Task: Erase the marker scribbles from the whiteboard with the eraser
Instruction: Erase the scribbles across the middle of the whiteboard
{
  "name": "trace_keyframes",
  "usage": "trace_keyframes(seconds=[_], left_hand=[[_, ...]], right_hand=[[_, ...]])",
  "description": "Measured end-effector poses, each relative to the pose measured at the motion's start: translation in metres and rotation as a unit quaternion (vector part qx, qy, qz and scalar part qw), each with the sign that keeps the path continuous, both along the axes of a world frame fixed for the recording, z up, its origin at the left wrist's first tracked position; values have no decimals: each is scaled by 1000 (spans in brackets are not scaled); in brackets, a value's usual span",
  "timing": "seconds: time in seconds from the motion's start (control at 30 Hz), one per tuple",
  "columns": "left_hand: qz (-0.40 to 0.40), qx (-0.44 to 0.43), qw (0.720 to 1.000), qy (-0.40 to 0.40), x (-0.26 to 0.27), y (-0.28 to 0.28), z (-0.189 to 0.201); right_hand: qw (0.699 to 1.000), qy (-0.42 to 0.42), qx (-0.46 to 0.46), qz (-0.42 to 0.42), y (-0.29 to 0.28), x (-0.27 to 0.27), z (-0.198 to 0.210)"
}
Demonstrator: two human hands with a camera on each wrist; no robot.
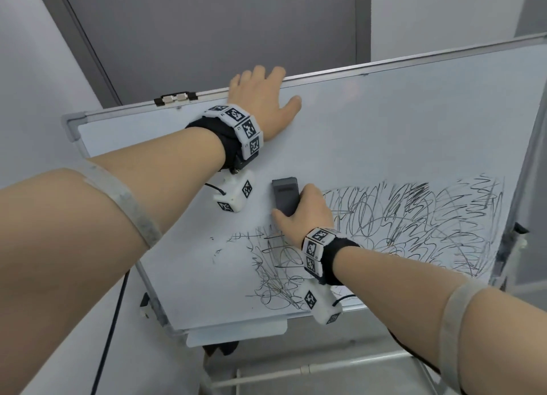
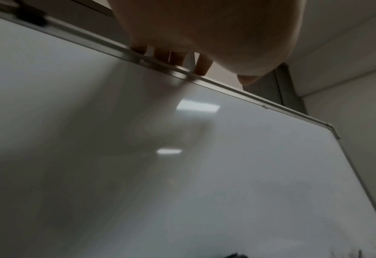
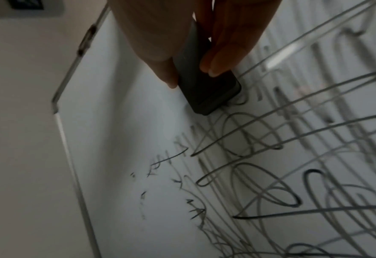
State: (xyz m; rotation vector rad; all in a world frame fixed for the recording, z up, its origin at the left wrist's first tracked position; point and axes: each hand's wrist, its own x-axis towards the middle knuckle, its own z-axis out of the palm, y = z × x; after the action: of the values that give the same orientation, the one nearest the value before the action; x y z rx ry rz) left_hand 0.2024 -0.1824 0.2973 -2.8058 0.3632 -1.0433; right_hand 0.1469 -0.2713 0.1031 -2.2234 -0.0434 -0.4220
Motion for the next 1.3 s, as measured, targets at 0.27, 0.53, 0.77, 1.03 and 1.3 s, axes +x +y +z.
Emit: trace_keyframes(seconds=[0.27,0.53,0.77,1.03,1.3], left_hand=[[11,-48,999,-20,16,-34,9],[-9,-15,1000,-18,19,-60,7],[1,-28,999,16,26,-72,20],[-8,-43,998,54,27,-112,28],[-82,-22,995,52,30,-160,16]], right_hand=[[997,16,10,-78,-88,9,-12],[999,-1,-47,-3,-44,1,-12],[998,1,-35,-45,-93,8,-14],[995,2,-17,-96,-135,8,-19],[998,-10,-49,-30,-120,8,-18]])
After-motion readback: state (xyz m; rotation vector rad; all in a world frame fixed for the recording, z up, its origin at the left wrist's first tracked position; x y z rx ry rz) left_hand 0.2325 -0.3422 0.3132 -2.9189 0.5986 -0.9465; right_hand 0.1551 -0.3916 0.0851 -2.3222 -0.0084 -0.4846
